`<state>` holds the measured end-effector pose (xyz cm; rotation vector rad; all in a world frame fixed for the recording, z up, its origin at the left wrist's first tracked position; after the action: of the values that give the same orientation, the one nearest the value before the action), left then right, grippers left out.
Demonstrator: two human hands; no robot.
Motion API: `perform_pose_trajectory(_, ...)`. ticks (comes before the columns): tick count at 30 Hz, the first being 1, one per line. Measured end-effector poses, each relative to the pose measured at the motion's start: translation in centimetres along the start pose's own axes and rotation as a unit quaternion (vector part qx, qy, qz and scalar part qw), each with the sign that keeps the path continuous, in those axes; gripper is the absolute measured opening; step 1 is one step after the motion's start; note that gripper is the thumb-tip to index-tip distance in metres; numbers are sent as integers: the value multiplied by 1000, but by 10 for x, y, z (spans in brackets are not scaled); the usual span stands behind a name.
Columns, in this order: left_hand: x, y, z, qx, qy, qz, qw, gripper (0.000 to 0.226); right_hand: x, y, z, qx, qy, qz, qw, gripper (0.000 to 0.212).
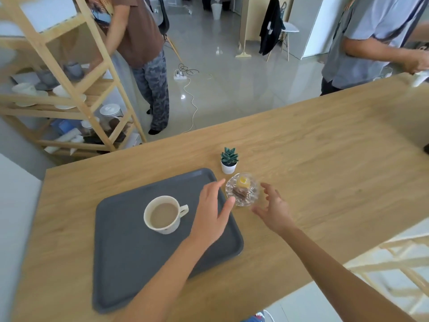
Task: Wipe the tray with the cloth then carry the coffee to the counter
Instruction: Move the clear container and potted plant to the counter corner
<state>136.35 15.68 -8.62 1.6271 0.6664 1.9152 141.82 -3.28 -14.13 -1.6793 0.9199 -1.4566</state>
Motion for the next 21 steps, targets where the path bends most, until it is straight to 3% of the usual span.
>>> perform_pose_trajectory(3,-39,-2,46,93,-72,-38,992,54,0,5,17,21,-59,5,998,88)
perform_pose_trajectory(8,-73,-15,77,215,-167,-51,961,45,-3,20,36,51,-58,-4,997,94)
perform_pose_trajectory(14,-86,-19,86,246,-169,-33,954,50,-7,38,46,82,-80,3,993,89)
perform_pose_trajectory(21,-97,-17,84,256,-162,-111,947,44,10,48,48,103,-92,16,990,90)
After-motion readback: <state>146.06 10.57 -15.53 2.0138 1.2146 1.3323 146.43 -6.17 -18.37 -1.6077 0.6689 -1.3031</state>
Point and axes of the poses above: each hand's wrist, its own z-axis towards the middle knuckle, its own x-axis out of the back of the hand, y = z × x, the point moved 5 cm from there along z, towards the middle knuckle, and after that the axes turned 15 degrees about z, right-handed, at the moved point
